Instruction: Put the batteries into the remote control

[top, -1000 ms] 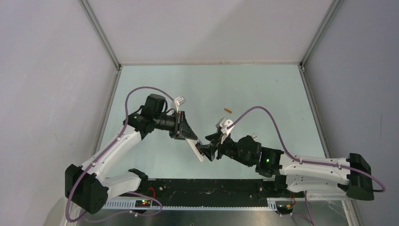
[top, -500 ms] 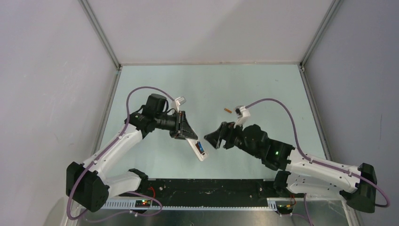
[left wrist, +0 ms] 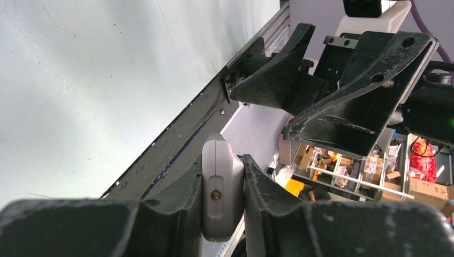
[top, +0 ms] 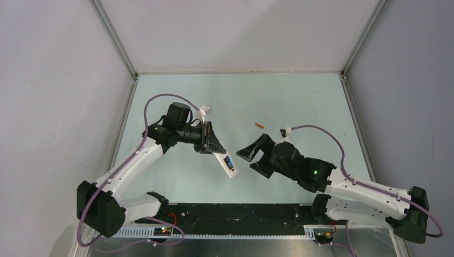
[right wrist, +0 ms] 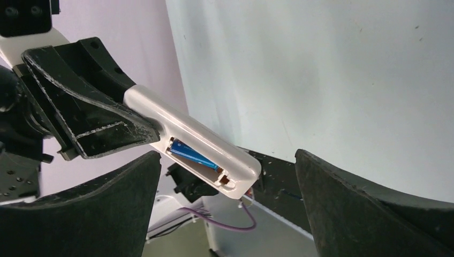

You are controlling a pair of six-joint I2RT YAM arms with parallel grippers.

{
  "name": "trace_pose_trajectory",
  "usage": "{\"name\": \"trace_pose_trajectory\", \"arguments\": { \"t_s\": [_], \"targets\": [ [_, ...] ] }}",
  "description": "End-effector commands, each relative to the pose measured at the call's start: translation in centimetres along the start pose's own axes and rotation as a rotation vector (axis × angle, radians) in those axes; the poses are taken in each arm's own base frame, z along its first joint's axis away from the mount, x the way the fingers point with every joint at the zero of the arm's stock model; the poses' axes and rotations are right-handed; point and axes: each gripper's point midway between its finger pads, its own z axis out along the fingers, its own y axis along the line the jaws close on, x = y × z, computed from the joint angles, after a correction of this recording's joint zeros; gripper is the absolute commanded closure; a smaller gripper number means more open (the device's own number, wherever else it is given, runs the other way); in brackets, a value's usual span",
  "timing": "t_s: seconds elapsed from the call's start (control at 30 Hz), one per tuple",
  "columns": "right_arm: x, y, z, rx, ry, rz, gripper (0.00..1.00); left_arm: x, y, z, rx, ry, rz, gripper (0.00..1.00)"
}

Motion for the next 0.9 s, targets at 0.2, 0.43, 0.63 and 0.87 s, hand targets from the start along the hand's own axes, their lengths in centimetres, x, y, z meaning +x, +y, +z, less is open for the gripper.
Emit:
{"name": "trace_pose_trajectory", "arguments": {
  "t_s": [0.2,0.43,0.63,0.87],
  "targets": [
    [0.0,3.7,0.6,-0.049,-0.003,0.301,0.0,-1.5,-1.4,-0.5,0.019,-0.044,0.056,1.0],
    [1.1,4.1,1.4,-0.042,0.028,0.329,0.01,-1.8,-1.5,-0.5,0.02,-0.05,0.062,1.0],
    [1.9,4.9,2.0,-0.063,0.053,0.321,0.0,-1.9,-1.5,-0.4,0.02,-0.049,0.061,1.0],
    [1.9,5.8,1.7,-0.106,0.047,0.274,0.02,-2.2,-1.8,-0.4,0.026,-0.053,0.062,1.0]
  ]
}}
